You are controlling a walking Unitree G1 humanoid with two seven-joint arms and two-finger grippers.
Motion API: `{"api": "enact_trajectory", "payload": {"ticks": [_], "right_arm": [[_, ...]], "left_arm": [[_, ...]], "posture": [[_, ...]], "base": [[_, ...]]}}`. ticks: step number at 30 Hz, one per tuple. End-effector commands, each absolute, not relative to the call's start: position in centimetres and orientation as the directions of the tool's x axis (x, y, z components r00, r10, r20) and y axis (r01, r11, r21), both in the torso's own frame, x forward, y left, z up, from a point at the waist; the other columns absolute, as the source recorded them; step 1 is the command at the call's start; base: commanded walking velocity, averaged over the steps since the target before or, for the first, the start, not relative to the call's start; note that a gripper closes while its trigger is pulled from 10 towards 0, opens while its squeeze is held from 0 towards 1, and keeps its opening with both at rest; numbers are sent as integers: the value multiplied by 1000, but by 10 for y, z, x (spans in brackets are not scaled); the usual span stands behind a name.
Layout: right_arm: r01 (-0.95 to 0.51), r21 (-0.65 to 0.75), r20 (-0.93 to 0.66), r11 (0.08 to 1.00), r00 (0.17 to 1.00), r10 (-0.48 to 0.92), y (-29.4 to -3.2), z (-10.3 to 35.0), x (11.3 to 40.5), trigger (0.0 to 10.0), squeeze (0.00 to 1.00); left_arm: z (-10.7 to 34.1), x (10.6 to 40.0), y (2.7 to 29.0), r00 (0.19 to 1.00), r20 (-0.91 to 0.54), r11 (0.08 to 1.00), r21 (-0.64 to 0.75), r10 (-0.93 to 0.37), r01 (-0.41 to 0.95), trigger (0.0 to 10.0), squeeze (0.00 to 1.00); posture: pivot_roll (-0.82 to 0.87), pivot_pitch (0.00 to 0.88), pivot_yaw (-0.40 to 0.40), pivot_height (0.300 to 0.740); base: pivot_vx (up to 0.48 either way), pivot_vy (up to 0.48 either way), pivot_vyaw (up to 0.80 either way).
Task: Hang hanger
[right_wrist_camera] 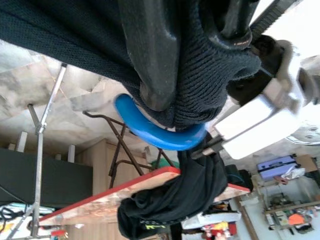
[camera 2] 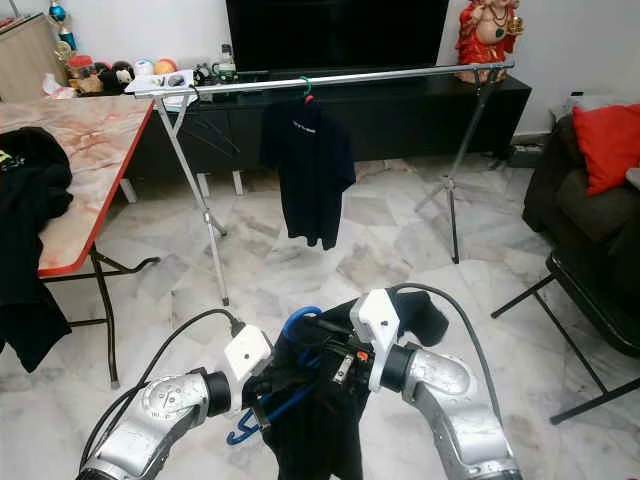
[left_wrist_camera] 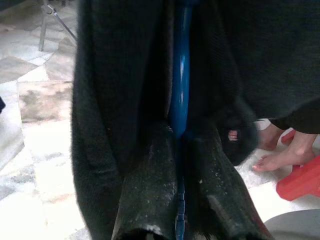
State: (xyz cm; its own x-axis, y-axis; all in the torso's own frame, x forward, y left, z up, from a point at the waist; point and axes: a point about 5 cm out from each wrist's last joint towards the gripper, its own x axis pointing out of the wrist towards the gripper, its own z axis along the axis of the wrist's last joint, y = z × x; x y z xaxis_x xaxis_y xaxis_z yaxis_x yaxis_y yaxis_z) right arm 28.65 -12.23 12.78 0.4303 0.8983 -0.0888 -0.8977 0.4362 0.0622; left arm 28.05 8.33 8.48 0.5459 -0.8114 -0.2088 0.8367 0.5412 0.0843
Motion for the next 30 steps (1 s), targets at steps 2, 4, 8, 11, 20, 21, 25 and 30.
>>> {"api": "enact_trajectory", "payload": {"ticks": [2, 4, 8, 11, 20, 21, 25, 30], "right_arm": [[-903, 32, -102, 429, 424, 900, -117, 127, 287, 10000, 0], [-883, 20, -131, 470, 463, 876, -121, 123, 290, 10000, 0], [-772, -32, -210, 635, 626, 751, -138, 113, 306, 10000, 0], [-742, -21, -201, 670, 660, 724, -142, 113, 309, 10000, 0], [-776, -19, -184, 630, 623, 761, -134, 113, 306, 10000, 0], [-790, -9, -169, 613, 605, 778, -133, 115, 304, 10000, 0], [-812, -1, -165, 584, 576, 801, -131, 117, 301, 10000, 0], [-801, -9, -184, 598, 589, 787, -134, 114, 301, 10000, 0]], "left_arm": [[95, 284, 78, 547, -170, 536, 106, -820, 837, 10000, 0], [95, 284, 78, 548, -169, 537, 107, -819, 837, 10000, 0], [95, 284, 79, 551, -170, 540, 108, -817, 834, 10000, 0], [94, 284, 81, 553, -172, 542, 109, -815, 833, 10000, 0], [95, 284, 80, 555, -167, 545, 108, -815, 832, 10000, 0], [95, 285, 80, 557, -166, 547, 108, -814, 830, 10000, 0], [95, 285, 79, 560, -165, 550, 108, -812, 828, 10000, 0], [95, 285, 79, 560, -162, 549, 106, -813, 829, 10000, 0]], "posture": [[56, 46, 7, 740], [56, 46, 7, 740], [57, 46, 7, 740], [57, 46, 7, 740], [58, 46, 6, 740], [58, 46, 6, 740], [54, 46, 6, 740], [55, 46, 5, 740]], "base": [[0, 0, 0], [0, 0, 0], [0, 0, 0], [0, 0, 0], [0, 0, 0], [0, 0, 0], [0, 0, 0], [0, 0, 0]]}}
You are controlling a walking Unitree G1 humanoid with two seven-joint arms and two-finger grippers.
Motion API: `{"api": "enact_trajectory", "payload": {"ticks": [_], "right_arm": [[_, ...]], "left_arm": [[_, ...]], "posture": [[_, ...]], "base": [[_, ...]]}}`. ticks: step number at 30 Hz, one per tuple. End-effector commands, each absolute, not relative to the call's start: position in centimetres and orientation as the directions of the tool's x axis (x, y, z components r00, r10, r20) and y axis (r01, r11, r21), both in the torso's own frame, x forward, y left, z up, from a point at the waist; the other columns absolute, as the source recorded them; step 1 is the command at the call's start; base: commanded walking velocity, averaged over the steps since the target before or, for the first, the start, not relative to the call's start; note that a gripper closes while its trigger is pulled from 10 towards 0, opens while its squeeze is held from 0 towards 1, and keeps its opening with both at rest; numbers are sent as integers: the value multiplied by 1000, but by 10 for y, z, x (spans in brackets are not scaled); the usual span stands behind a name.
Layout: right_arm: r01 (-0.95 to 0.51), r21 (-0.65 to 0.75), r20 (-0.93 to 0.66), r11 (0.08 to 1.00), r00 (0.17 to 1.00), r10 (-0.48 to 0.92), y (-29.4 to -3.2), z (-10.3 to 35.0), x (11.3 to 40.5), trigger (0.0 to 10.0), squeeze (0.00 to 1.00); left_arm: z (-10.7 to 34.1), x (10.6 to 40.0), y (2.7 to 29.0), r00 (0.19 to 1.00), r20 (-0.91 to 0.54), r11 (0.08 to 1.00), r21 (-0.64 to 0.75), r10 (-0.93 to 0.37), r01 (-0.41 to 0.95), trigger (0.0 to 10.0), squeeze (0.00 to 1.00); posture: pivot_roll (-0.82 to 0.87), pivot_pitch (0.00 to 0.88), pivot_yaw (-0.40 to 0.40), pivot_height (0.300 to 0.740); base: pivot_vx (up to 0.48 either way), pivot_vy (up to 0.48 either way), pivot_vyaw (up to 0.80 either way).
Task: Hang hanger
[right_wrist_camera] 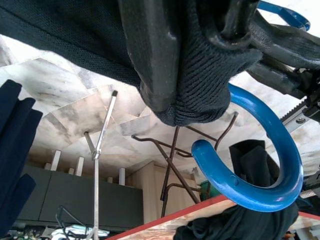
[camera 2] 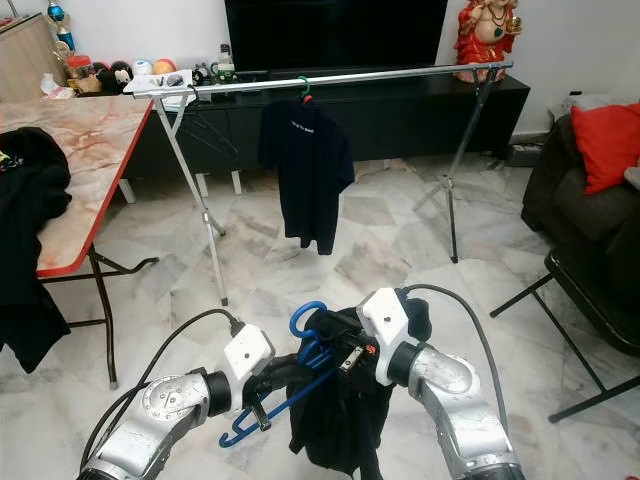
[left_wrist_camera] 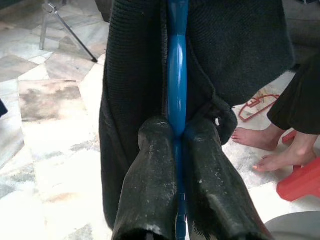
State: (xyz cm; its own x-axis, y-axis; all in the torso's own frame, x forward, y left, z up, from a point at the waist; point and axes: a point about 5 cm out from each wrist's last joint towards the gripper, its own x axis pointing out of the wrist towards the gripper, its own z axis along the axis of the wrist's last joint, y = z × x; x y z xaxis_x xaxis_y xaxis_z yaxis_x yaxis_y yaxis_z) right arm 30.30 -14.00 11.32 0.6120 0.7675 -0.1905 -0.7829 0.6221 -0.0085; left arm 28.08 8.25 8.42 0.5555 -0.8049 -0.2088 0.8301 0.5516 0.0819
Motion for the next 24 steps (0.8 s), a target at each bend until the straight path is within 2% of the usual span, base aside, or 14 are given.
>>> {"api": "enact_trajectory", "payload": {"ticks": [1, 3, 4, 5, 6, 7, 18, 24], "right_arm": [[-804, -8, -183, 594, 585, 790, -134, 114, 301, 10000, 0], [-825, 0, -179, 566, 557, 811, -132, 116, 299, 10000, 0], [-828, 0, -171, 561, 553, 815, -131, 118, 299, 10000, 361], [-826, 0, -168, 564, 556, 814, -131, 119, 299, 10000, 796], [-824, 0, -165, 567, 559, 813, -131, 119, 300, 10000, 796], [-822, 0, -164, 569, 562, 811, -131, 120, 300, 10000, 1000], [-861, -9, -195, 509, 500, 844, -132, 121, 292, 10000, 1000], [-862, -12, -232, 507, 495, 837, -137, 118, 286, 10000, 1000]], "left_arm": [[95, 285, 78, 558, -163, 548, 106, -814, 830, 10000, 0], [95, 284, 78, 556, -162, 546, 105, -816, 831, 10000, 0], [95, 284, 78, 555, -162, 545, 105, -816, 832, 10000, 0], [95, 284, 78, 554, -162, 544, 105, -816, 832, 10000, 0], [95, 284, 78, 554, -162, 544, 105, -817, 832, 10000, 0], [95, 284, 78, 554, -162, 544, 104, -817, 833, 10000, 0], [95, 285, 78, 556, -161, 546, 104, -815, 831, 10000, 0], [95, 285, 79, 561, -162, 551, 106, -812, 828, 10000, 0]], "posture": [[55, 46, 5, 740], [54, 47, 5, 740], [54, 47, 5, 740], [54, 47, 5, 740], [54, 47, 5, 740], [54, 47, 5, 740], [51, 48, 3, 740], [46, 50, 2, 740]], "base": [[0, 0, 0], [0, 0, 0], [0, 0, 0], [0, 0, 0], [0, 0, 0], [0, 0, 0], [0, 0, 0], [0, 0, 0]]}}
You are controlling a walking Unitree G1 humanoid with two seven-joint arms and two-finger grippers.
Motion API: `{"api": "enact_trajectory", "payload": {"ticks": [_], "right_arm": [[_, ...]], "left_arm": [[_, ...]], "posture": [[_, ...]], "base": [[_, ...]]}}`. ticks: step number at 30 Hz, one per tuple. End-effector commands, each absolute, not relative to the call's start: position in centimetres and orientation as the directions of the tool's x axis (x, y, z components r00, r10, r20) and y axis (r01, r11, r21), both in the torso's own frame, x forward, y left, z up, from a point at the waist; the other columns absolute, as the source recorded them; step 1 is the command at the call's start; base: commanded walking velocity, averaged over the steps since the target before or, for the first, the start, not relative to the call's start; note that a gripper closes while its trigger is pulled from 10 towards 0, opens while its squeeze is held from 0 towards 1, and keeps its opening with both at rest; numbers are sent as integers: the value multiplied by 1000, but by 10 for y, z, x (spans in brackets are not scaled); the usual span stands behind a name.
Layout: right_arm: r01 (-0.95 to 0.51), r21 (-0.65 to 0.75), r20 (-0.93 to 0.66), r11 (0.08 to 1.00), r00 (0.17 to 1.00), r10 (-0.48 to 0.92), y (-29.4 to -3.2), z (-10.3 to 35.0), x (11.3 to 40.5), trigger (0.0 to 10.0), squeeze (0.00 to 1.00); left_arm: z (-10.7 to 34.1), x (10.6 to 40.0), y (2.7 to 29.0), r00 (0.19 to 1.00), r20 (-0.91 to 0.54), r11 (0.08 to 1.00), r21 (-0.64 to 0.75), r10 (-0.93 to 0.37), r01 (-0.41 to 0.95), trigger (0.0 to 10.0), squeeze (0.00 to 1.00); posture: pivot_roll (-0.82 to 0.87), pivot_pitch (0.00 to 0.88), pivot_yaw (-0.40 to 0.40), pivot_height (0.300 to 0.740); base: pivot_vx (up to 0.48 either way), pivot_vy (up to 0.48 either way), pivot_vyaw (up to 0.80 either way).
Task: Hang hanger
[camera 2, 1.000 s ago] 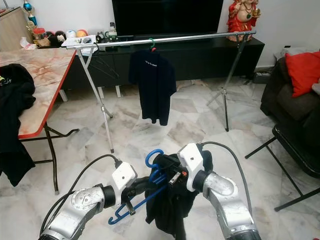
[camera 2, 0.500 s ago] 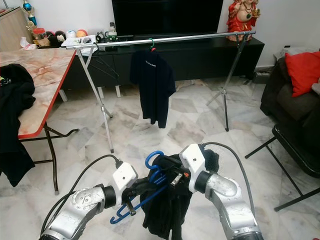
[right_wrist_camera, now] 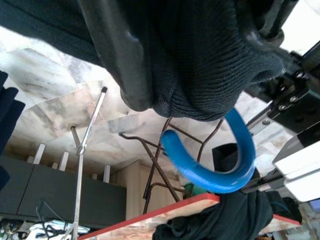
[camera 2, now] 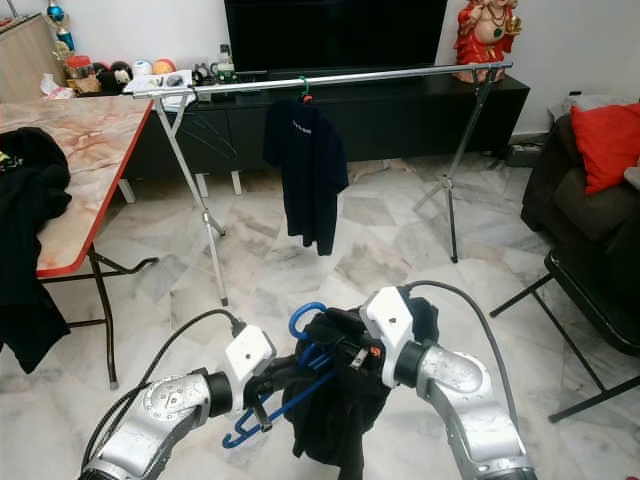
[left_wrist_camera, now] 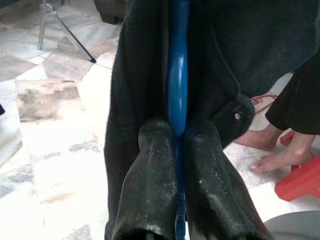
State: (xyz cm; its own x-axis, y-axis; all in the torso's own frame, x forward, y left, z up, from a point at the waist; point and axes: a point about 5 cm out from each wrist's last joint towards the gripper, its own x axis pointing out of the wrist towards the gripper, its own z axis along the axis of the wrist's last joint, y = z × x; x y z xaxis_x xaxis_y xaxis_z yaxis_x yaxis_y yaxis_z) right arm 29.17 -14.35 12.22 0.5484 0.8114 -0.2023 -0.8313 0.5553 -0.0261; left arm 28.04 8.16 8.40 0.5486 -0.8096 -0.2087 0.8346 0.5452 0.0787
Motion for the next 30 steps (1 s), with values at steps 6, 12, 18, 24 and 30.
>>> {"api": "enact_trajectory", "payload": {"ticks": [6, 12, 18, 24, 30], "right_arm": [[-875, -25, -309, 484, 468, 828, -144, 114, 278, 10000, 1000], [-893, -9, -348, 450, 425, 836, -144, 109, 269, 10000, 1000], [-884, -24, -365, 466, 442, 819, -146, 108, 270, 10000, 1000], [-808, -93, -296, 582, 581, 758, -151, 118, 288, 10000, 1000], [-768, -74, -179, 636, 638, 749, -151, 134, 298, 10000, 1000]], "left_arm": [[95, 286, 80, 564, -163, 554, 105, -810, 826, 10000, 0], [94, 286, 80, 567, -162, 557, 107, -807, 824, 10000, 0], [94, 286, 80, 568, -162, 558, 107, -807, 823, 10000, 0], [94, 286, 80, 568, -161, 557, 108, -807, 823, 10000, 0], [94, 286, 80, 565, -161, 555, 107, -809, 825, 10000, 0]], "posture": [[44, 51, 3, 740], [41, 51, 2, 740], [41, 49, 2, 740], [42, 48, 1, 740], [42, 46, 1, 740]], "base": [[0, 0, 0], [0, 0, 0], [0, 0, 0], [0, 0, 0], [0, 0, 0]]}}
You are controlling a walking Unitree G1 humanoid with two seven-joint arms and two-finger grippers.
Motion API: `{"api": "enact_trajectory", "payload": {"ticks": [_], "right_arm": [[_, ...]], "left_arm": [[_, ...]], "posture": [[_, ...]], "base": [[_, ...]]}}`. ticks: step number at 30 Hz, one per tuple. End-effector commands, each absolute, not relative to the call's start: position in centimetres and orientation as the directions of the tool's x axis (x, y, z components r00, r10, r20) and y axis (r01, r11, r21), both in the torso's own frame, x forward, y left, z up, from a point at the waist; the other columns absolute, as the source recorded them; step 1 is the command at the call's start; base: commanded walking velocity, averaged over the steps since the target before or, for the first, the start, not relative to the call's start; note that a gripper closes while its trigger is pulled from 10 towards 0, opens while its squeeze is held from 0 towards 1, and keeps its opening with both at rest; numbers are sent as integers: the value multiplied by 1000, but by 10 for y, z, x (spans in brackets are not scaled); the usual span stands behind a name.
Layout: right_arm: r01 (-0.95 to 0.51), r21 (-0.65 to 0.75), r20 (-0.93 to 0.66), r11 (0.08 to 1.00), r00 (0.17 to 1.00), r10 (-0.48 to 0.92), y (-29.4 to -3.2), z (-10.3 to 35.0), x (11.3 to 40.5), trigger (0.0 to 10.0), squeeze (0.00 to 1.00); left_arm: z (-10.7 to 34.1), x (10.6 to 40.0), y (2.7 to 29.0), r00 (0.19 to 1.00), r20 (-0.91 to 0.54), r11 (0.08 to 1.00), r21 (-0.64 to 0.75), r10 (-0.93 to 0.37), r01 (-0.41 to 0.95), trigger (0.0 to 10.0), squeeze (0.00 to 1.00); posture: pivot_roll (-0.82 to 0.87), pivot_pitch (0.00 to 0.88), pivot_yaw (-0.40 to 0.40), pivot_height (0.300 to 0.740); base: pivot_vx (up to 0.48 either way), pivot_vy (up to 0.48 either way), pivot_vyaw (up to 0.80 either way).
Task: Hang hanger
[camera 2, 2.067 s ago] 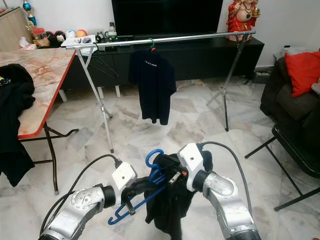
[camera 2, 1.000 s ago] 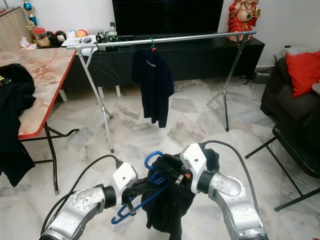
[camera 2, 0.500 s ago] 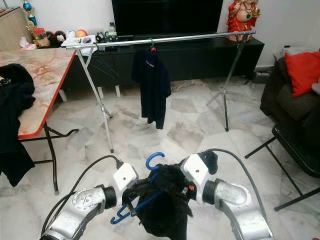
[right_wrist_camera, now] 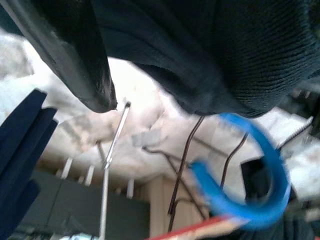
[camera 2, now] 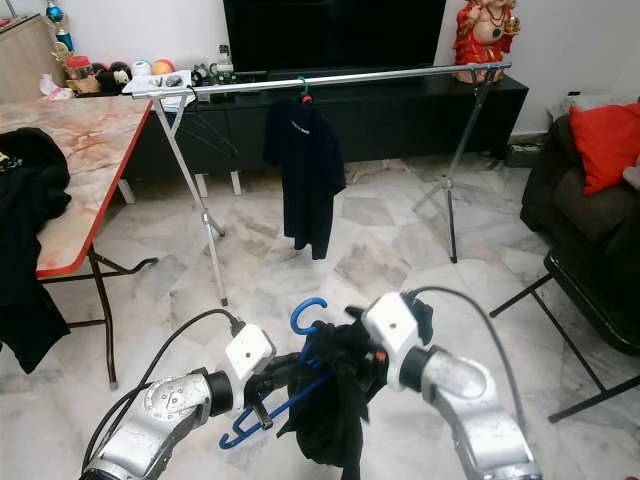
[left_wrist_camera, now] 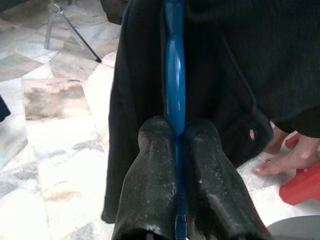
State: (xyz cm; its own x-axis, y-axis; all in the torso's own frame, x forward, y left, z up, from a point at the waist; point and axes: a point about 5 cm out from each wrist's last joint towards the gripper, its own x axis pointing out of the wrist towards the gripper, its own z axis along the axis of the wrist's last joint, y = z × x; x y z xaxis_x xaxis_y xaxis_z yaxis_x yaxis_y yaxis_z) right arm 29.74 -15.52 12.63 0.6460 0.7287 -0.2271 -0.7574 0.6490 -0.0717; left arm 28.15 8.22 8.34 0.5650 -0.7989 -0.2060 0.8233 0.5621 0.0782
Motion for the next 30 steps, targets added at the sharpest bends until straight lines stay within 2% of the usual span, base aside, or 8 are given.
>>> {"api": "enact_trajectory", "payload": {"ticks": [1, 14, 20, 21, 25, 30], "right_arm": [[-768, -74, -179, 636, 638, 749, -151, 134, 298, 10000, 1000], [-864, 6, -167, 504, 496, 852, -145, 135, 284, 10000, 1000], [-834, 156, -77, 530, 525, 848, -157, 135, 290, 10000, 1000], [-816, 232, -20, 529, 540, 842, -161, 136, 292, 10000, 1000], [-780, 413, 98, 471, 552, 828, -168, 131, 292, 10000, 1000], [-752, 511, 170, 415, 562, 809, -172, 125, 290, 10000, 1000]], "left_arm": [[94, 286, 80, 565, -161, 555, 107, -809, 825, 10000, 0], [94, 285, 80, 564, -164, 554, 108, -809, 826, 10000, 0], [93, 285, 80, 564, -166, 553, 108, -809, 826, 10000, 0], [93, 285, 80, 564, -166, 554, 108, -809, 826, 10000, 0], [93, 284, 80, 562, -166, 552, 107, -810, 827, 10000, 0], [93, 284, 80, 562, -167, 552, 108, -810, 827, 10000, 0]], "posture": [[42, 46, 1, 740], [42, 41, -2, 740], [38, 41, -5, 740], [38, 41, -5, 740], [38, 41, -5, 740], [43, 43, -5, 740]], "base": [[0, 0, 0], [0, 0, 0], [0, 0, 0], [0, 0, 0], [0, 0, 0], [0, 0, 0]]}}
